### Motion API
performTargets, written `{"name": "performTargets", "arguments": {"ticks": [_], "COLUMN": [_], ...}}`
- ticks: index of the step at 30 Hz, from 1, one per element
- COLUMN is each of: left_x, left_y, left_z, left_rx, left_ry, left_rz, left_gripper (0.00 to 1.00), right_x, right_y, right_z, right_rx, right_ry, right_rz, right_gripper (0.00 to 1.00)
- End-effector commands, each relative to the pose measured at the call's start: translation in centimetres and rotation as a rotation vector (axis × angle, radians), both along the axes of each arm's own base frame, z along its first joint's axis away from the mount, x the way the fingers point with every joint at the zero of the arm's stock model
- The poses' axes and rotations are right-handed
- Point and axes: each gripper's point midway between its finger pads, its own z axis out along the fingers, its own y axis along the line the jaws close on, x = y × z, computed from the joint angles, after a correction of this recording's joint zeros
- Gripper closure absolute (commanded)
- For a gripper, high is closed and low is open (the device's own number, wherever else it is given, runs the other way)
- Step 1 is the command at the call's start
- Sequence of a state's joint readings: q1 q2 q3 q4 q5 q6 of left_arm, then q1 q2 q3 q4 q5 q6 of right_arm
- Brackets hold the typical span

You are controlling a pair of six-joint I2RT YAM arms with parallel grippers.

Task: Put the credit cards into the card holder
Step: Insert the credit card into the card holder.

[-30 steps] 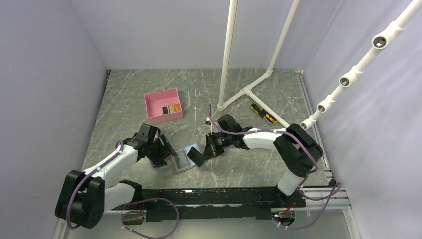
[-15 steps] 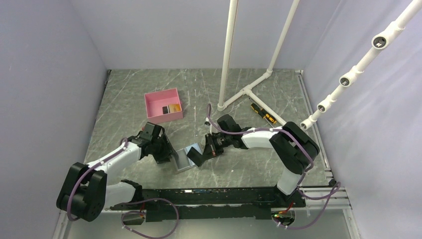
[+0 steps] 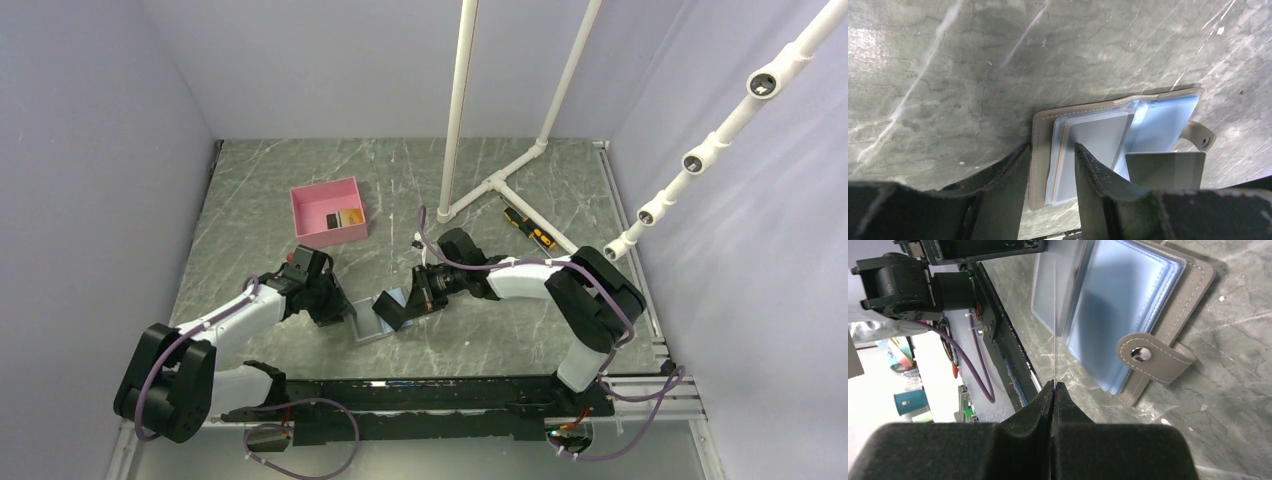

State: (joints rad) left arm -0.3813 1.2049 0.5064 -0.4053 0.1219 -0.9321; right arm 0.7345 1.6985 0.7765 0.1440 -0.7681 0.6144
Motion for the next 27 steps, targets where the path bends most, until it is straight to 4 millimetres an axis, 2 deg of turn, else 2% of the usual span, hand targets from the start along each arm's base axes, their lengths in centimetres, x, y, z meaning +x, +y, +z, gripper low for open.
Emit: {"name": "performTargets", "arguments": {"ticks": [1, 15, 22, 27], "left_x": [-2.4, -2.5, -2.5, -2.5], "left_y": [3.2, 3.1, 3.0, 2.7], "left_z": [-2.9, -2.7, -2.7, -2.8], "left_rx": [0.159, 0.152, 0.148, 0.143], "left_ry": [0.076, 0.071, 0.073, 0.071], "left_rz": [0.020, 0.026, 0.023, 0.020], "left_gripper": [0.55, 0.56, 0.57, 0.57], "right_x": [0.4, 0.1, 0.5, 1.2], "right_y": [0.3, 0.2, 1.2, 2.4], "right_z": [-0.1, -1.6, -2.0, -1.5], "right_rx": [0.018, -0.006, 0.017, 0.055], "right_ry": [-0.007, 0.030, 0.042, 0.035], "right_rz": [-0.008, -0.018, -0.017, -0.031], "right_gripper": [1.00, 1.00, 1.00, 1.00]}}
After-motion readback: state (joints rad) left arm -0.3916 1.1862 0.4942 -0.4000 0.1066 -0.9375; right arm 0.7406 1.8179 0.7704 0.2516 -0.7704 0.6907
